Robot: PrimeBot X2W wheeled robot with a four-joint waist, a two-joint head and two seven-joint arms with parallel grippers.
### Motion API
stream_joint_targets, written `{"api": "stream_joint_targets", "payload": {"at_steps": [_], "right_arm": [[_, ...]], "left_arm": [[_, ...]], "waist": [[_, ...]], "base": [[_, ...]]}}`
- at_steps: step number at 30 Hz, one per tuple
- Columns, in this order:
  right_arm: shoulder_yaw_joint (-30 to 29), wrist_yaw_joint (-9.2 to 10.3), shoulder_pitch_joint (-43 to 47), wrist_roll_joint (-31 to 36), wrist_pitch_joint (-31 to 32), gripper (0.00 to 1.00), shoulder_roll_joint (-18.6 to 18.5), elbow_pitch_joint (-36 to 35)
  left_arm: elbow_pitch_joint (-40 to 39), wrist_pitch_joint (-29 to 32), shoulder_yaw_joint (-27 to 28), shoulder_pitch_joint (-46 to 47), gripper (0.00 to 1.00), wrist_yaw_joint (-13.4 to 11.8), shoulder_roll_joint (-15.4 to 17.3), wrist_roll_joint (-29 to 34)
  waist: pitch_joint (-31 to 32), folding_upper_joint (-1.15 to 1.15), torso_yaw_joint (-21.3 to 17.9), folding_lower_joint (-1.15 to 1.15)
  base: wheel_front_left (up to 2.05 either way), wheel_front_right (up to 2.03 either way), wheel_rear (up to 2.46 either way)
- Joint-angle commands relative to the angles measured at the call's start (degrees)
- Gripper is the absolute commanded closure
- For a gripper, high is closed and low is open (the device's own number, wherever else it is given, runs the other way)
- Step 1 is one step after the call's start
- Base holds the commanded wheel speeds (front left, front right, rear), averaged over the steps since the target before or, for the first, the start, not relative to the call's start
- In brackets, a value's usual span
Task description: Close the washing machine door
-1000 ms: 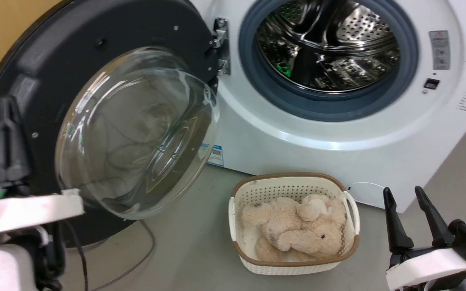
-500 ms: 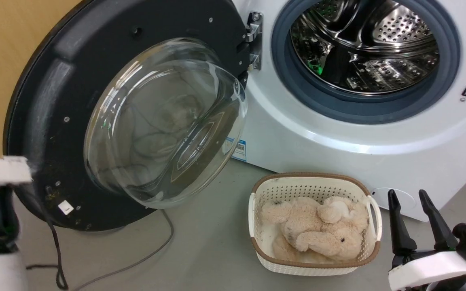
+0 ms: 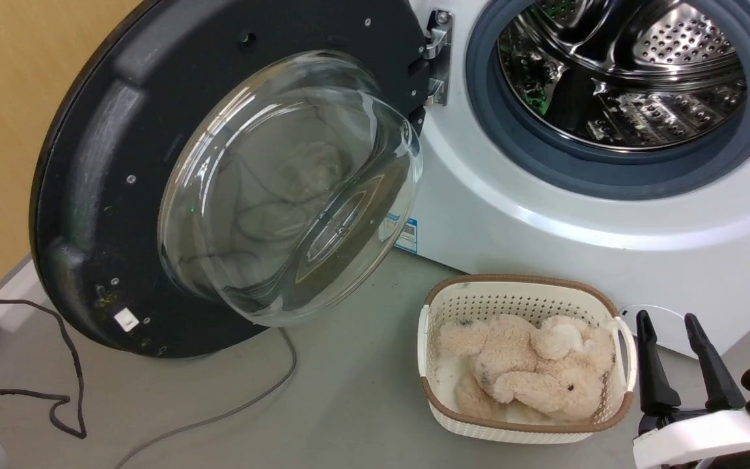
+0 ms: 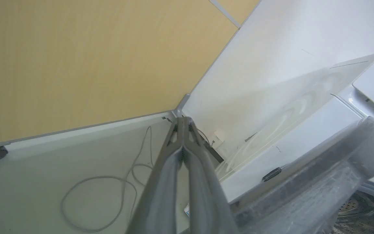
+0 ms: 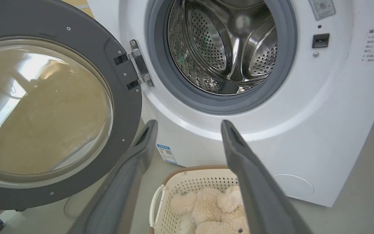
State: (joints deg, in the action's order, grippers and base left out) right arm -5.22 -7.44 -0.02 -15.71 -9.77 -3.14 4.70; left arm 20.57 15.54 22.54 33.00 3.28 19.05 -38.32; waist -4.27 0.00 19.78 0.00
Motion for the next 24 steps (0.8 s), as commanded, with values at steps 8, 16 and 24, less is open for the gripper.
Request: {"api": "stream_joint_targets", "payload": {"at_steps": [8, 16, 24], "right_arm": [[-0.7, -0.03, -0.7, -1.6, -1.5, 0.0, 0.2, 1.1], [-0.8, -0.04, -1.2, -3.0, -2.4, 0.0, 0.2, 1.6], [-1.6, -0.04, -0.5, -4.8, -3.4, 0.0, 0.2, 2.3]], "left_arm": [[3.3, 16.3, -1.2, 0.9, 1.0, 2.2, 1.9, -11.9], [0.0, 25.0, -4.1, -2.8, 1.0, 2.7, 3.6, -19.3], [-7.7, 32.3, -6.1, -8.0, 1.0, 3.2, 2.3, -29.1]], "waist": [[-1.0, 0.0, 1.6, 0.0], [-1.5, 0.0, 2.6, 0.0], [-1.2, 0.0, 4.7, 0.0]], "base": [[0.0, 0.0, 0.0], [0.0, 0.0, 0.0], [0.0, 0.0, 0.0]]}}
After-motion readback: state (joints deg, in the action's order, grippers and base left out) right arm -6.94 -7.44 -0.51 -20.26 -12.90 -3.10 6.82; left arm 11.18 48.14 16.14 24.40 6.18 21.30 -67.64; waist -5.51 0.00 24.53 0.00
